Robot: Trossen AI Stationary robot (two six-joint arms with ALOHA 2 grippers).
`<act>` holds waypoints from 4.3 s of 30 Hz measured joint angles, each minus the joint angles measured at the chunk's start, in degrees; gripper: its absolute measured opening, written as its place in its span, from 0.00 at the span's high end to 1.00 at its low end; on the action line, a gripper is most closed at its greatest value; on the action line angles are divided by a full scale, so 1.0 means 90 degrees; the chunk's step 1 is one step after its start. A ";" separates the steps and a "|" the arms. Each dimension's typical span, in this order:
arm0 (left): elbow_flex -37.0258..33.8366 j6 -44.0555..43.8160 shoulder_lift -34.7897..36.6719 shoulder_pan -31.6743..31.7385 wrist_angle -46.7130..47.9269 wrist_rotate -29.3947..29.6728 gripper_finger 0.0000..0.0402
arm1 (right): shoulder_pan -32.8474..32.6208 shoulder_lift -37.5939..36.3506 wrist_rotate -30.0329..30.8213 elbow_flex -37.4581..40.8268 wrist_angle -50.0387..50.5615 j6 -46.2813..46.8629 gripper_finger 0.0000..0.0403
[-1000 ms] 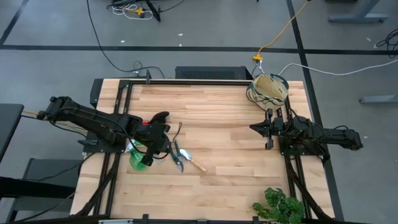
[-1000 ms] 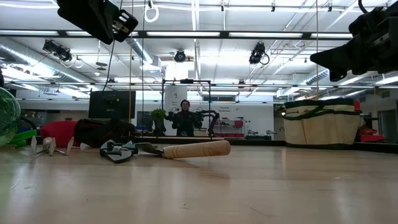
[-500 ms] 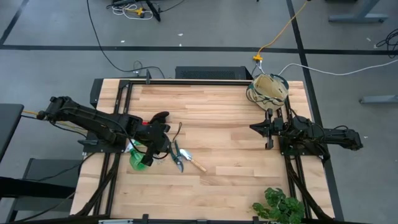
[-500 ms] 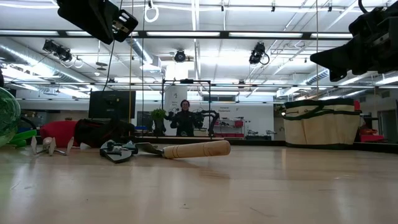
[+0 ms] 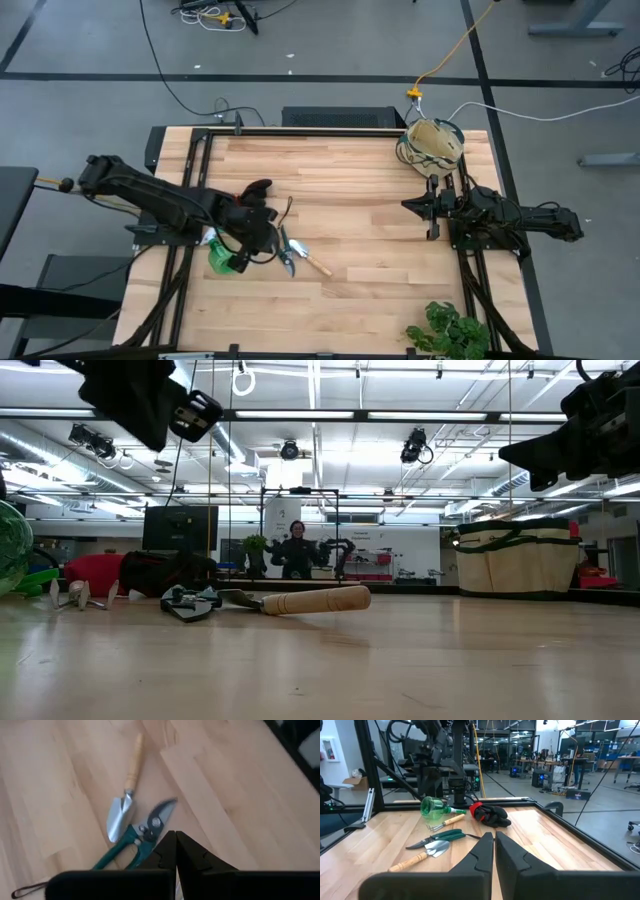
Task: Pick & Place Garden tools in Gardening bag
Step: Put the shear scissor into the gardening bag
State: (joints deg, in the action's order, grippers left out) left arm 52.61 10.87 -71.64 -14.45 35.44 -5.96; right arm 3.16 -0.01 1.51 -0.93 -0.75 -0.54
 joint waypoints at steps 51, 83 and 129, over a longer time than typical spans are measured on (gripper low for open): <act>-0.0347 0.1791 -0.0249 0.0191 0.0290 0.0750 0.56 | 0.0002 0.0000 -0.0001 0.0000 0.0000 0.0000 0.95; -0.0477 0.3417 -0.1510 0.1039 0.0051 0.0370 0.56 | 0.0001 0.0000 -0.0001 0.0000 -0.0001 0.0000 0.95; 0.0125 0.3366 -0.1527 0.1039 0.0479 0.0584 0.56 | 0.0000 0.0000 -0.0002 0.0000 0.0000 0.0000 0.95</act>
State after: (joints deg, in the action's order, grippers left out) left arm 53.74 41.17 -85.38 -5.10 39.76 -0.70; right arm 3.16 -0.01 1.50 -0.93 -0.75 -0.54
